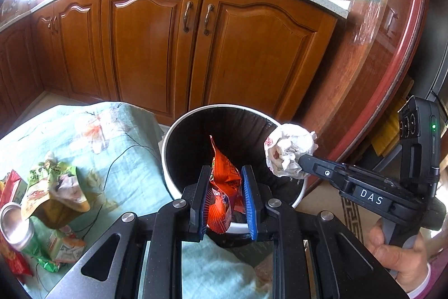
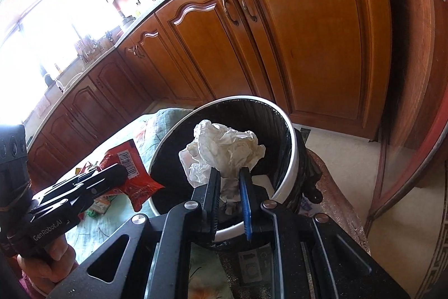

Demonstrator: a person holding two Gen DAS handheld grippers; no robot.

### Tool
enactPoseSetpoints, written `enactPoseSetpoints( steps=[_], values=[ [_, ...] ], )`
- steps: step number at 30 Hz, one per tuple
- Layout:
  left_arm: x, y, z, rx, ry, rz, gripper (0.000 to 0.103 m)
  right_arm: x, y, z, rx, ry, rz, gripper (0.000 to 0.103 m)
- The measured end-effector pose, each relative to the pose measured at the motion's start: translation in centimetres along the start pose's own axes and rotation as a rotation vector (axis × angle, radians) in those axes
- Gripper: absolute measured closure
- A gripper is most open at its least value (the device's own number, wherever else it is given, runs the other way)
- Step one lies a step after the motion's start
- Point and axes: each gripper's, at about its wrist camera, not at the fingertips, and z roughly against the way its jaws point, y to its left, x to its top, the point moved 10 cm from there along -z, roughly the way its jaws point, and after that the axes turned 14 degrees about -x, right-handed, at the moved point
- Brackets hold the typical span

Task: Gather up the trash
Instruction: 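Carry the orange wrapper and tissue over the bin and release both, then move both open tools toward the red and green chip bags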

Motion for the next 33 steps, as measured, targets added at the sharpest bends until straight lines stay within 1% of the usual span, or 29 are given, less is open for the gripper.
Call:
enactPoseSetpoints(
  steps=[4,6,7,8,9,10,11,12,13,14,15,16,20,22,25,29,33],
  values=[
    [0.3,0.5,-1.4,0.001,0.015,0.017,0.080,0.3,-0.1,-0.6,-0.010,0.013,0.010,0.089],
    [0.4,0.8,-2.0,0.005,0.022,0.021,0.078,0.4,0.0,-0.9,-0.014,0.018,0.018,0.086],
    [0.5,1.0,-2.2,0.006,0.022,0.024,0.075,0.4,-0.1,-1.1,-0.014,0.022,0.022,0.085],
    [0.5,1.1,-2.4,0.006,0.023,0.027,0.070,0.4,0.0,-1.2,-0.013,0.026,0.023,0.085],
    [0.6,1.1,-2.6,0.004,0.026,0.030,0.067,0.4,0.0,-1.3,-0.012,0.029,0.024,0.084],
    [0.6,1.1,-2.8,0.003,0.029,0.033,0.062,0.3,-0.1,-1.4,-0.014,0.033,0.023,0.081],
    [0.5,1.2,-2.9,0.004,0.032,0.037,0.053,0.1,-0.2,-1.5,-0.015,0.037,0.018,0.074],
    [0.5,1.1,-2.8,0.005,0.029,0.039,0.050,0.1,-0.3,-1.6,-0.012,0.039,0.011,0.066],
    [0.4,1.0,-2.8,0.006,0.025,0.039,0.045,0.2,-0.5,-1.7,-0.009,0.040,0.002,0.062],
    [0.3,1.0,-2.7,0.007,0.024,0.039,0.043,0.1,-0.6,-1.7,-0.003,0.041,-0.005,0.052],
    [0.2,1.0,-2.6,0.010,0.025,0.040,0.041,0.0,-0.7,-1.6,0.001,0.041,-0.012,0.049],
    [0.0,1.1,-2.5,0.013,0.027,0.042,0.039,0.0,-0.7,-1.5,0.002,0.040,-0.016,0.049],
    [-0.8,1.3,-1.4,0.018,0.018,0.054,0.038,-0.4,-0.6,-1.0,0.009,0.035,-0.030,0.049],
    [-1.5,1.4,-0.6,0.021,0.013,0.064,0.036,-0.7,-0.4,-0.6,0.017,0.028,-0.037,0.045],
    [-2.7,1.7,0.8,0.024,0.004,0.092,0.035,-1.3,0.4,0.1,0.033,0.019,-0.041,0.033],
    [-4.5,2.4,2.9,0.025,-0.008,0.147,0.035,-2.3,2.0,1.0,0.056,0.011,-0.038,0.029],
    [-6.3,3.2,5.5,0.045,-0.018,0.177,0.035,-3.9,3.7,1.7,0.075,0.014,-0.022,0.028]
  ],
)
